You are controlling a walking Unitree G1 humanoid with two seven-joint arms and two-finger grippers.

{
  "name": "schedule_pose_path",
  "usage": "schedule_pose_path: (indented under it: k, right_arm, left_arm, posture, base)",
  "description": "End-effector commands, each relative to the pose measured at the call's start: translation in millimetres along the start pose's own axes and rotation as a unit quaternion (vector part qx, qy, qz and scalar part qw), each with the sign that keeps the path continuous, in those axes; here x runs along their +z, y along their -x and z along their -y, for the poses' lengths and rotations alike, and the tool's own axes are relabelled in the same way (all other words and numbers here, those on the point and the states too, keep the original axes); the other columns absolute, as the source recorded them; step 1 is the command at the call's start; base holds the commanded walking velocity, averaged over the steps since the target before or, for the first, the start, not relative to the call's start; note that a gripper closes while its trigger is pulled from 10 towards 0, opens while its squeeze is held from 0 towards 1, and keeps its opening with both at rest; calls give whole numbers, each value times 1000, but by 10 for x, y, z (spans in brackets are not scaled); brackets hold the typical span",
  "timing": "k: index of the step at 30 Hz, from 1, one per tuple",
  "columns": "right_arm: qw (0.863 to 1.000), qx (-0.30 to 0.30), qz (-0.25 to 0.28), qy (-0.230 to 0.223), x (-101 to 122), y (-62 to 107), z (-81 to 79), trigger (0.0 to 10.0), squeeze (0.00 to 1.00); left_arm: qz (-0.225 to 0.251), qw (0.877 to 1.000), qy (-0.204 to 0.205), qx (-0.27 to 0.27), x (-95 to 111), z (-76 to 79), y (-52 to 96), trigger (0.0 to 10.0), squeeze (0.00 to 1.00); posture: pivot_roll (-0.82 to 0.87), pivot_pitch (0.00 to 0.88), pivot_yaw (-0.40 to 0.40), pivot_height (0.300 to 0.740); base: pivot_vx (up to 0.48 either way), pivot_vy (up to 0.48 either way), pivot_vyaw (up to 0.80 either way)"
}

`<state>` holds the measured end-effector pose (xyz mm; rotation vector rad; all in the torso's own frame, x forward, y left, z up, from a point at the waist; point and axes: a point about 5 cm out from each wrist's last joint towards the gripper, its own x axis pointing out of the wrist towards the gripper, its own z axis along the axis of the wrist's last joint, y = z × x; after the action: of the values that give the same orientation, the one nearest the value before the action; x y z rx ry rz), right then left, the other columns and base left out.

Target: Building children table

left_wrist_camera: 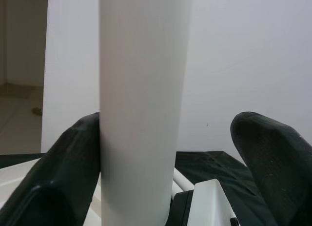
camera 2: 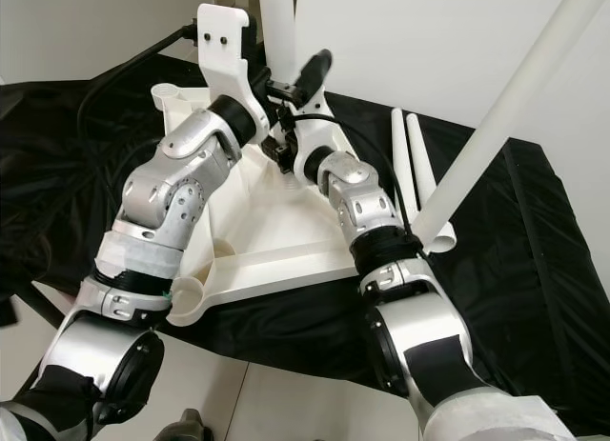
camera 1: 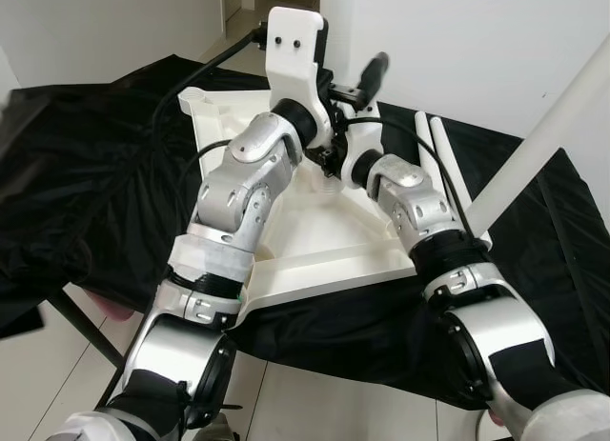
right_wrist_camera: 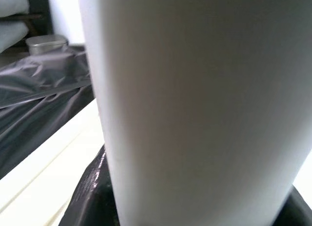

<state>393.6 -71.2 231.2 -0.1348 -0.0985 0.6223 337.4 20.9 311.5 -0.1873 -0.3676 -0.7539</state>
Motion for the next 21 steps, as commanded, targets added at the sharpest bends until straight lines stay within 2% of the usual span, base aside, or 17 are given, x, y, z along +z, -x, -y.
schedule_pose_path:
  k: [1,6,9,12,13,18,21]
  right_arm:
    - [1000,-15,-1,-14,-17,21,35,10000,0]
    - [999,-39,1,-34,-81,56,60,10000,0]
    - [995,-79,18,-63,-154,151,135,10000,0]
    - [993,-89,31,-66,-173,200,151,10000,0]
    - [992,-94,38,-73,-189,228,155,10000,0]
    - [989,-105,55,-86,-195,282,164,10000,0]
    - [989,-108,81,-67,-158,369,136,10000,0]
  left_arm:
    - [2,999,8,-38,12,105,-11,10000,1000]
    - [6,999,12,-33,24,72,28,10000,1000]
    - [3,1000,5,-12,-2,-15,132,10000,1000]
    - [3,1000,-4,3,-19,-70,184,10000,1000]
    - [3,1000,-4,12,-25,-104,217,10000,0]
    - [5,1000,-1,30,-28,-172,277,10000,0]
    - [-15,997,-20,70,-116,-334,442,10000,0]
  posture:
    - [180,0,-107,740]
    - [177,0,-104,740]
    - [174,0,-101,740]
    - [172,0,-99,740]
    - [169,0,-96,740]
    - [167,0,-94,740]
    - [160,0,-85,740]
  base:
    - [0,0,0]
    - [0,0,0]
    - [0,0,0]
    - [0,0,0]
    - [0,0,0]
    - [0,0,0]
    - [0,0,0]
